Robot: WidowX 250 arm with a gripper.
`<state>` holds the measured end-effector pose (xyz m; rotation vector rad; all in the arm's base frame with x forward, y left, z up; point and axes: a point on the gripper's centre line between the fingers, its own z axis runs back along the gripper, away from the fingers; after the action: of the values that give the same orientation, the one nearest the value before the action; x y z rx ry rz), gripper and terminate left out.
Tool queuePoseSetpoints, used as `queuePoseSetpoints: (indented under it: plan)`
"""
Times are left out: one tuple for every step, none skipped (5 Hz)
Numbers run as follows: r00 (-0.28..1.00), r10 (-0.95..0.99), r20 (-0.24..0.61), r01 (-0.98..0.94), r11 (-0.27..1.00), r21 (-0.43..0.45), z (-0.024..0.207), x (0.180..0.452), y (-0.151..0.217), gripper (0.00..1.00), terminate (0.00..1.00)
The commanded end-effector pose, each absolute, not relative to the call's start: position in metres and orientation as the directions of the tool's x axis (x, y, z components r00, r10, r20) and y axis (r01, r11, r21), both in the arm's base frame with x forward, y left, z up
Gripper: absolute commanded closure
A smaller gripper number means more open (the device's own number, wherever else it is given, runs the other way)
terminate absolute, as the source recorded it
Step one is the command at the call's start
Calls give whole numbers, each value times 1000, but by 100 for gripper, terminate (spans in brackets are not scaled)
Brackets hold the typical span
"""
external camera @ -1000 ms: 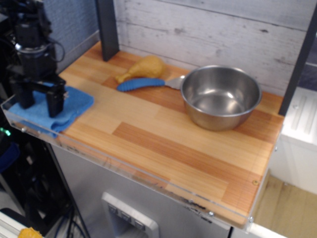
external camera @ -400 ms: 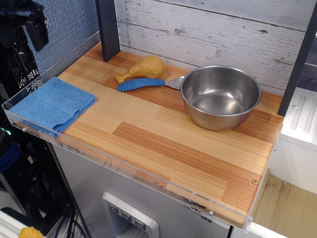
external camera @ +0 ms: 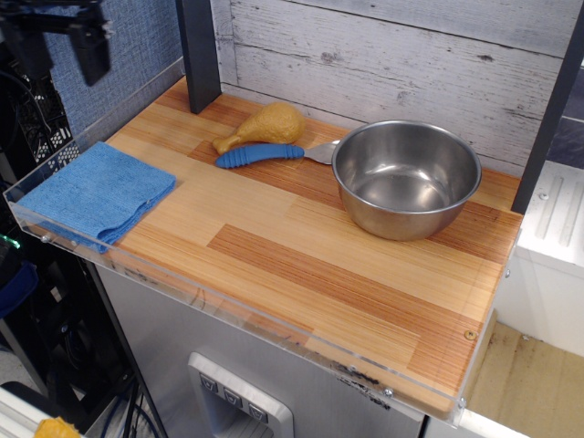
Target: Put the napkin on on the bottom left hand corner.
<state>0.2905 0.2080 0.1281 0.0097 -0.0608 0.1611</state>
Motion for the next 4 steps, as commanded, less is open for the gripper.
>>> queuePoseSetpoints:
  plan:
    - [987, 95, 129, -103, 993, 53, 171, 284, 157, 0, 0]
    - [985, 109, 137, -119, 991, 66, 177, 282, 133, 0, 0]
    - [984, 121, 128, -130, 989, 67, 173, 284, 115, 0, 0]
    - [996, 34, 77, -47, 984, 174, 154, 288, 99, 0, 0]
